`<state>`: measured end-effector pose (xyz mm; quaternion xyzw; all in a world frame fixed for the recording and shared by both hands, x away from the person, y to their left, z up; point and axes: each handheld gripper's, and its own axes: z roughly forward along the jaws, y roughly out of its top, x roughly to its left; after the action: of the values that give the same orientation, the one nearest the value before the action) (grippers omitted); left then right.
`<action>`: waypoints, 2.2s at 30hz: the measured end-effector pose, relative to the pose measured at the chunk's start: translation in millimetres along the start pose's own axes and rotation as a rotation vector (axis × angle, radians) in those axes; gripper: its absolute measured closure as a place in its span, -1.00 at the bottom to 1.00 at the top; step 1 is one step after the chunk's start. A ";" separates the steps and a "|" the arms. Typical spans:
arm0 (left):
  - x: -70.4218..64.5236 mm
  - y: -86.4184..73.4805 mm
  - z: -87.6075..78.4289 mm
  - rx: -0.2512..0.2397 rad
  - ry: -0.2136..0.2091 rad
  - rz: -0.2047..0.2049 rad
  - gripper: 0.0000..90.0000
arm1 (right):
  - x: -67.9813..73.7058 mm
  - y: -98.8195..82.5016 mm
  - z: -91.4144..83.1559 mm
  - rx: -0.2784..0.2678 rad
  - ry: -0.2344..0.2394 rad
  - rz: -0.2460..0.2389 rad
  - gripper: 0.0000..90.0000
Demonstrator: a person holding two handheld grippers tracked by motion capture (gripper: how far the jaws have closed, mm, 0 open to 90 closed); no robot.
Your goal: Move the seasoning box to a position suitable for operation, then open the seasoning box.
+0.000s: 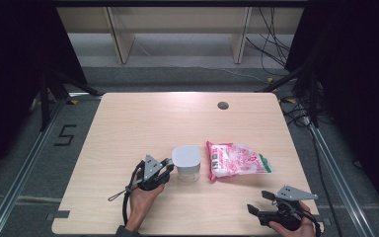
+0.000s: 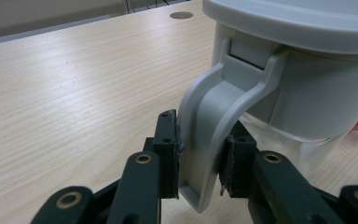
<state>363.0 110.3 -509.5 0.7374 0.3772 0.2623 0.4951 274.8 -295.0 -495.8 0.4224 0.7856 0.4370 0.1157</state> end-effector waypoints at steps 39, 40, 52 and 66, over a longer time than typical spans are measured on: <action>1.8 51.5 -48.2 -0.049 -0.101 -0.012 0.05 | 2.1 -0.3 1.7 0.021 0.009 0.023 -0.51; 1.9 52.5 -47.4 -0.061 -0.109 0.008 0.17 | 2.8 -0.4 1.6 0.030 0.015 0.029 -0.51; -2.2 60.8 -35.5 -0.117 -0.096 0.066 0.96 | 3.2 -2.9 0.0 0.027 0.003 0.036 -0.51; -0.5 52.6 -28.3 -0.086 -0.108 0.024 0.97 | 2.3 -0.9 2.9 0.006 -0.018 -0.010 -0.51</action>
<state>356.9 113.2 -450.1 0.7329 0.3295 0.2441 0.5428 274.4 -291.8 -497.8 0.4228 0.7880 0.4301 0.1238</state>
